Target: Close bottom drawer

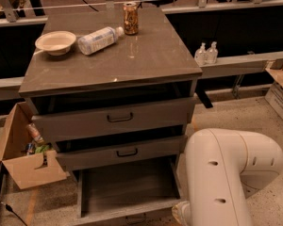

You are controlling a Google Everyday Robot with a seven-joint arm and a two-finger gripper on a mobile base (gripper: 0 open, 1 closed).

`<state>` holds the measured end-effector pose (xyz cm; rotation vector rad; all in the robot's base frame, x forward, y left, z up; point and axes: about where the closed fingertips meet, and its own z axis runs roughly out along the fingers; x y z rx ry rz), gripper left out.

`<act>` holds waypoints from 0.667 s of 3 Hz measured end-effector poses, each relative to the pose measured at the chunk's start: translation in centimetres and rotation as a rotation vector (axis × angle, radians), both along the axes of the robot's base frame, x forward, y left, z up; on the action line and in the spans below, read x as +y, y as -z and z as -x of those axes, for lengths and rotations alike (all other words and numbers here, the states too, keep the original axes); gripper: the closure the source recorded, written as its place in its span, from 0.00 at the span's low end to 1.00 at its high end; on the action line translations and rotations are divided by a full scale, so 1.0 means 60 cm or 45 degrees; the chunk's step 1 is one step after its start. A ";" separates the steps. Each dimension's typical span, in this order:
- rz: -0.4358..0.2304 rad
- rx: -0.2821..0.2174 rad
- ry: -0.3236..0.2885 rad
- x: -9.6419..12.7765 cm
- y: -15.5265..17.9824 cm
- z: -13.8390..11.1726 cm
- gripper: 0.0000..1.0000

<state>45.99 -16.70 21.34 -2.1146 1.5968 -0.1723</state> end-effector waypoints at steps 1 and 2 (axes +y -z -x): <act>0.001 0.005 0.022 0.002 0.019 0.011 1.00; -0.019 -0.027 0.035 0.012 0.041 0.007 1.00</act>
Offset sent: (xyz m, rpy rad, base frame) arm 0.0012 0.0121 -0.0408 0.0328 -0.0582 -0.0430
